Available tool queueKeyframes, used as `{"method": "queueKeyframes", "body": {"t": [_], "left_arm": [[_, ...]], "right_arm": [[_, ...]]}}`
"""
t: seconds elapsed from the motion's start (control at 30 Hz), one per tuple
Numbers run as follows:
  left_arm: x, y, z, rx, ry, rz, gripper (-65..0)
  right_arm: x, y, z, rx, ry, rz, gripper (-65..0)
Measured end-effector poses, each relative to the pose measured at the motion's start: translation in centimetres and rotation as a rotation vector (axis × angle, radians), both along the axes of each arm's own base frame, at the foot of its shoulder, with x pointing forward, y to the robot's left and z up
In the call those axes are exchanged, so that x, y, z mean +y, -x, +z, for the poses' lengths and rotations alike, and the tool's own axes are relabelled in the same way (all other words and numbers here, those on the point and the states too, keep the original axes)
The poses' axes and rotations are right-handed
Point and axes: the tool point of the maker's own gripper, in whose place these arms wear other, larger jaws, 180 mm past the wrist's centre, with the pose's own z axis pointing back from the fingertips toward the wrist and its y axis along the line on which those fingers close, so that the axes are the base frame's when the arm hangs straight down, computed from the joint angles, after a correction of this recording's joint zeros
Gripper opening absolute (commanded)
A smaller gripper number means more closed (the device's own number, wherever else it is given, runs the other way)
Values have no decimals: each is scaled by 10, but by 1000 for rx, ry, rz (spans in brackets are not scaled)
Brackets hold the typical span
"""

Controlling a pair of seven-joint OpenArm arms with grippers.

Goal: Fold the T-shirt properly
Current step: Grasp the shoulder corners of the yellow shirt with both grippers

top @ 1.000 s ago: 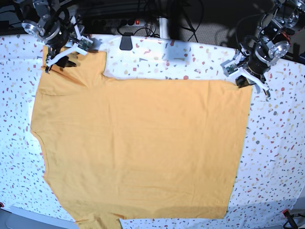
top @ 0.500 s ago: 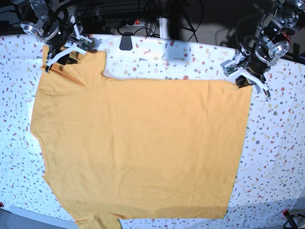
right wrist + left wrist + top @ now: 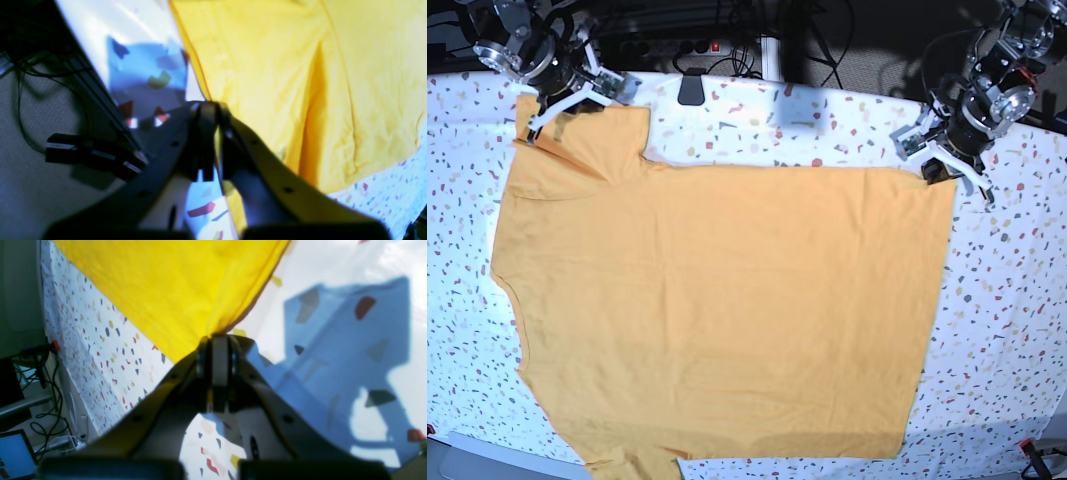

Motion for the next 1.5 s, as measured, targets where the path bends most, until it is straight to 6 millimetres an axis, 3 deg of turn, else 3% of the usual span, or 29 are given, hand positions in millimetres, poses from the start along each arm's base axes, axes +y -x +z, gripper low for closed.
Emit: {"method": "queueKeyframes", "body": {"t": [0.17, 0.27, 0.37, 0.47, 0.8, 0.97, 1.1, 1.3, 1.5], "left_arm": [[0, 0, 0, 0, 0, 0, -650], [0, 0, 0, 0, 0, 0, -650], [0, 0, 0, -1, -2, -1, -650], [0, 0, 0, -1, -2, -2, -650], [0, 0, 1, -3, -2, -2, -650], [1, -9, 13, -79, -125, -86, -650], [-4, -13, 21, -102, -125, -96, -650], [-4, -20, 25, -117, -128, -94, -650], [-5, -46, 44, -184, -126, -91, -650]], "right_arm": [[-1, -2, 4, 2, 18, -24, -650], [-24, -17, 24, -70, 118, -136, -650], [-6, -32, 50, -152, 76, -113, -650], [11, -35, 61, -176, 26, -96, -650], [5, -43, 68, -218, 35, -130, -650], [12, -64, 80, -255, -52, -166, -650], [15, -83, 93, -300, -91, -181, -650], [15, -94, 101, -322, -106, -199, -650], [16, -100, 106, -338, -118, -204, -650]]}}
